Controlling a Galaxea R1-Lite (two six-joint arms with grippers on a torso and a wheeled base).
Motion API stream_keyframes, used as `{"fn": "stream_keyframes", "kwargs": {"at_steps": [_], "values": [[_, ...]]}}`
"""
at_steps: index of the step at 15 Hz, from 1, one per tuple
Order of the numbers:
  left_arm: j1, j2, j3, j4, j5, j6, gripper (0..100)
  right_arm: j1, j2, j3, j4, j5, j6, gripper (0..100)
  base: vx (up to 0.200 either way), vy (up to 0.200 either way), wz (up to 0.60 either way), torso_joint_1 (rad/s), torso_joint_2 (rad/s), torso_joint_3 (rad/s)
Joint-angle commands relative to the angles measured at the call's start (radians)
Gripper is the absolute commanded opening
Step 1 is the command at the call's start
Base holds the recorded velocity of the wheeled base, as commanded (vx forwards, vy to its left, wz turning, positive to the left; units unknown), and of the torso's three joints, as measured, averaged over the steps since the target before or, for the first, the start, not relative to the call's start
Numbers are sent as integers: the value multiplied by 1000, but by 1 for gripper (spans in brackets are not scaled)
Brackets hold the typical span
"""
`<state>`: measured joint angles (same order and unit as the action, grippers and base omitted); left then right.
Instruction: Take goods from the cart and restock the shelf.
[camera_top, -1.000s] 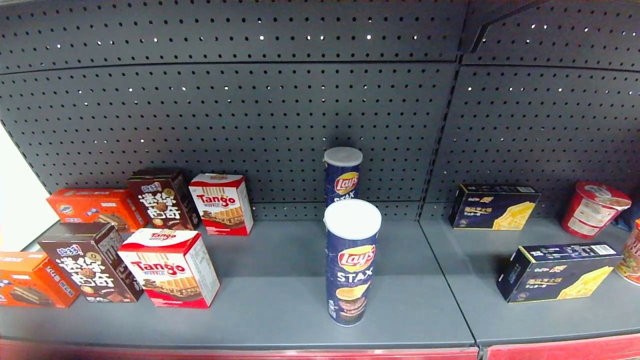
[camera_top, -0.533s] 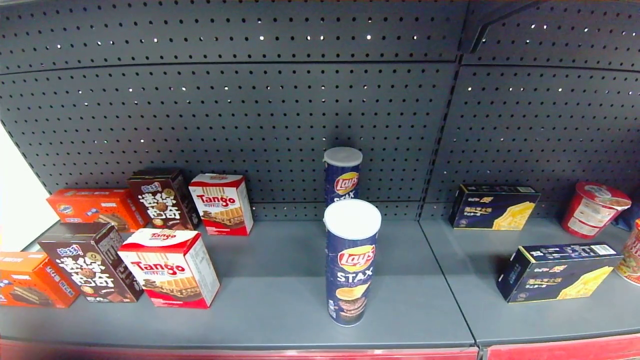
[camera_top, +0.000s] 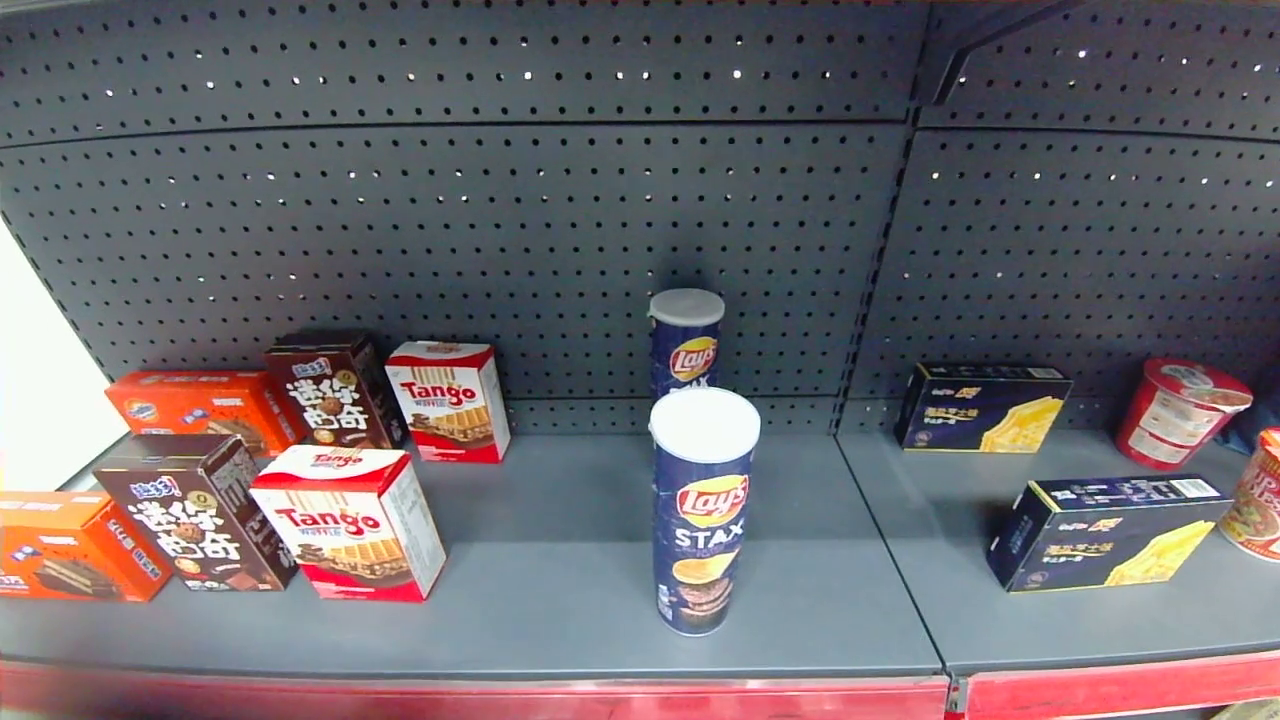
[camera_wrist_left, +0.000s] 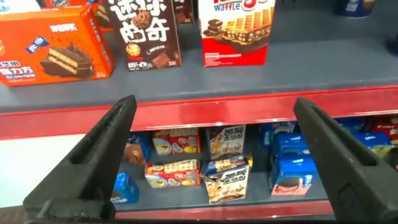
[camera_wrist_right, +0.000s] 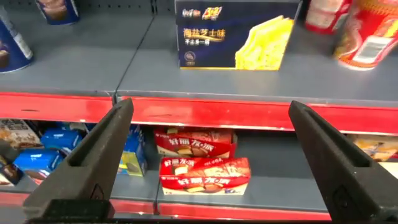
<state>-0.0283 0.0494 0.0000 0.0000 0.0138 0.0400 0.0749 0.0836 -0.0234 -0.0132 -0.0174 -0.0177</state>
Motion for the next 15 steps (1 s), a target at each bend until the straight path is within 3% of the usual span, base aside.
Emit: {"fn": "stream_keyframes", "kwargs": {"at_steps": [1,5,7,11,15], "values": [[1,4,0,0,2,0,100,0,7,0,-1,1,-2,100,0,0,0,0,0,0],[2,3,0,0,3,-2,100,0,7,0,-1,11,10,100,0,0,450,3,-2,2],[28,-49,0,0,-5,-8,100,0,7,0,-1,17,7,100,0,0,0,0,0,0],[28,-49,0,0,-6,-11,100,0,7,0,1,24,7,100,0,0,0,0,0,0],[28,-49,0,0,-9,-9,100,0,7,0,1,28,1,100,0,0,-450,2,1,1]]}}
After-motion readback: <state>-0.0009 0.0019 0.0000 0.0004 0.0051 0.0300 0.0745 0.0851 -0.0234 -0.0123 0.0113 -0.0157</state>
